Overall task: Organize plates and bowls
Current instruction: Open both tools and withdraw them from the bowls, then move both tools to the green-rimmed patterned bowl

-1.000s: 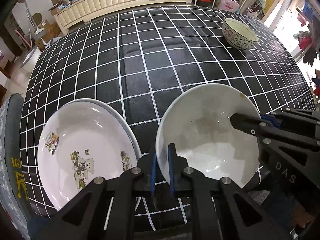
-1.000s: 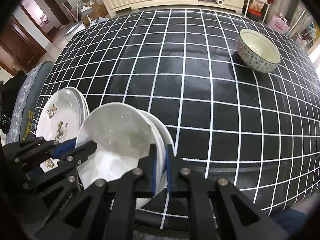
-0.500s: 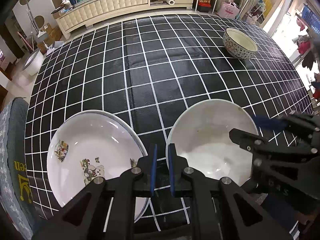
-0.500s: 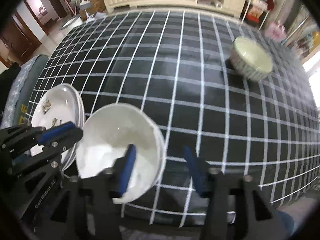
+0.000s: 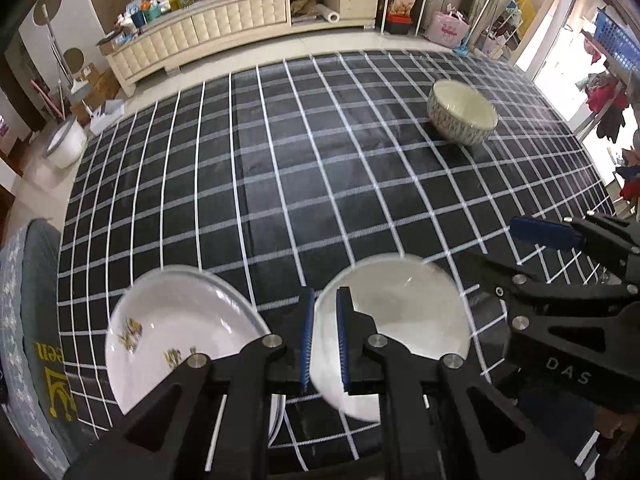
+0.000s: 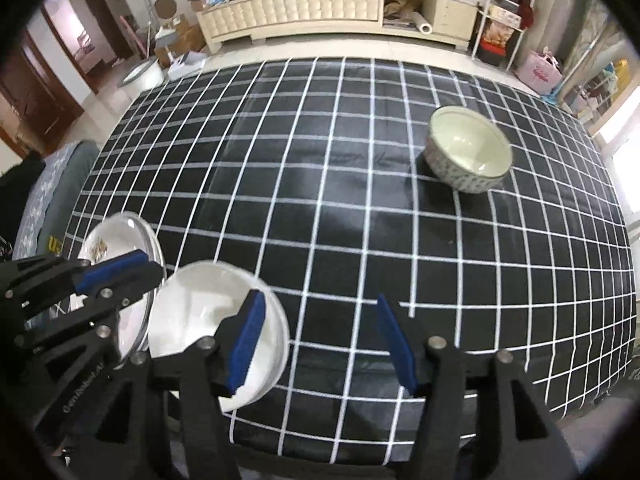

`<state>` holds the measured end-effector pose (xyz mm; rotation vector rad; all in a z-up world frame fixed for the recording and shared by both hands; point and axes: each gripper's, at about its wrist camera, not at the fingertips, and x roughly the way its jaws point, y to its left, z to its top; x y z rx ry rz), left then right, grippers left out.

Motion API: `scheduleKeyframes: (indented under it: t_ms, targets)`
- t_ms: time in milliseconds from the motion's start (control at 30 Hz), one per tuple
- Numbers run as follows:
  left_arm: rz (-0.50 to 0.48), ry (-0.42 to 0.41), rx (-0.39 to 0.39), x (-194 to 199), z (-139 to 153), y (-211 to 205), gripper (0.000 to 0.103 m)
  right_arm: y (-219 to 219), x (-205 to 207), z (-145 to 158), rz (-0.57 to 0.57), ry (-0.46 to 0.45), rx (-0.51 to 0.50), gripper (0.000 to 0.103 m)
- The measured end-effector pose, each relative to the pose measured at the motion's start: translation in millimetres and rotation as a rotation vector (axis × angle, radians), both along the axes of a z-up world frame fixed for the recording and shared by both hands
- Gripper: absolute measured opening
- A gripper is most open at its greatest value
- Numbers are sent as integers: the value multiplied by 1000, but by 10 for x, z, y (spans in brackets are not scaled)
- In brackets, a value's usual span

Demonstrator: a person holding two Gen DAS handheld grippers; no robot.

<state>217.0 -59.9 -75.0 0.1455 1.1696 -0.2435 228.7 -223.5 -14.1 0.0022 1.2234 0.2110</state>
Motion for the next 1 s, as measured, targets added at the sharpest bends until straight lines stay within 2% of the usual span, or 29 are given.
scheduleKeyframes:
  t_ms: [200, 567, 733, 800, 1000]
  targets:
    - [-25, -48, 4, 200, 234, -235, 14, -327, 188, 183, -45, -45, 1, 63]
    - [-41, -67, -21, 666, 417, -736, 18, -836, 531, 319, -111, -93, 3, 63]
    - [-47, -72, -19, 863, 447, -951, 19, -1042, 670, 292, -164, -96, 33, 63]
    - [-54, -71, -20, 939, 442, -1043, 26, -1120, 721, 266, -172, -94, 29, 63]
    - [-93, -67, 11, 1157, 335, -1365, 28, -1323, 875, 166, -195, -90, 20, 63]
